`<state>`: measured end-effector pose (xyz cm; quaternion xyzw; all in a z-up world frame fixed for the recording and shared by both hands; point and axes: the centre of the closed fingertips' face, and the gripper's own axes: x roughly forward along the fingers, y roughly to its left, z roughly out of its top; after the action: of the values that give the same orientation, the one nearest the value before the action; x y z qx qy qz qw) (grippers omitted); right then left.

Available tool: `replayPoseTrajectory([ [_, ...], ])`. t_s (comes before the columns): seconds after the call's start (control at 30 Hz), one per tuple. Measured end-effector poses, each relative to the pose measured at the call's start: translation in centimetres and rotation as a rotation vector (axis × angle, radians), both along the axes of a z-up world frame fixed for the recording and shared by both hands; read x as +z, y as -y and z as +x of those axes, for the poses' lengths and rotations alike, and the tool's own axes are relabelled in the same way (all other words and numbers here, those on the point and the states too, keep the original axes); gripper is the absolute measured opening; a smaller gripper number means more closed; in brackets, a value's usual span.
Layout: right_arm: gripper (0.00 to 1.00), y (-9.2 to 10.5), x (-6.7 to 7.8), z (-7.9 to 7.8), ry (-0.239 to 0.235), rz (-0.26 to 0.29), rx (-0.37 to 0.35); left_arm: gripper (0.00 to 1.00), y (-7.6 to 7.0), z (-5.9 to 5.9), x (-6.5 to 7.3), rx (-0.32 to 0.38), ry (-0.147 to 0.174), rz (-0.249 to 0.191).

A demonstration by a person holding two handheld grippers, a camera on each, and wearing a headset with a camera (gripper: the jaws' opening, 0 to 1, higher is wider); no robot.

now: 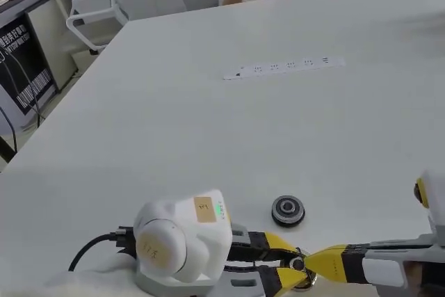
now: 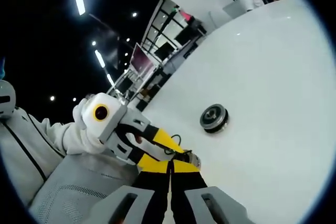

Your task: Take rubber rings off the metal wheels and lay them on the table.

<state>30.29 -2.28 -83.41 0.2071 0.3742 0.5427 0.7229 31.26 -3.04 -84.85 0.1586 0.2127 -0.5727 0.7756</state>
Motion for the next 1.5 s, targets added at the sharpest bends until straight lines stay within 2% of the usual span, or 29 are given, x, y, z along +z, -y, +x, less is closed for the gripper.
replayPoseTrajectory([
  [0.37, 0.0, 0.0, 0.1, 0.0, -0.001, 0.007, 0.004, 0.13, 0.0, 0.0, 0.0, 0.0, 0.001, 0.0],
  [0.47, 0.0, 0.4, -0.2, 0.3, 0.004, -0.01, -0.012, 0.14, 0.1, 0.0, 0.0, 0.007, 0.005, 0.004],
  [0.6, 0.0, 1.0, -0.9, 0.7, 0.006, -0.05, -0.037, 0.14, 0.1, 0.1, 0.0, 0.01, 0.025, 0.023],
  [1.2, 0.0, 1.3, -1.0, 1.1, 0.029, -0.089, -0.048, 0.14, -0.4, -0.1, 0.0, 0.011, 0.003, 0.064],
  [1.5, 0.0, 1.3, -0.6, 1.0, 0.024, -0.075, -0.052, 0.1, -0.4, -0.1, 0.0, 0.0, 0.012, 0.072],
])
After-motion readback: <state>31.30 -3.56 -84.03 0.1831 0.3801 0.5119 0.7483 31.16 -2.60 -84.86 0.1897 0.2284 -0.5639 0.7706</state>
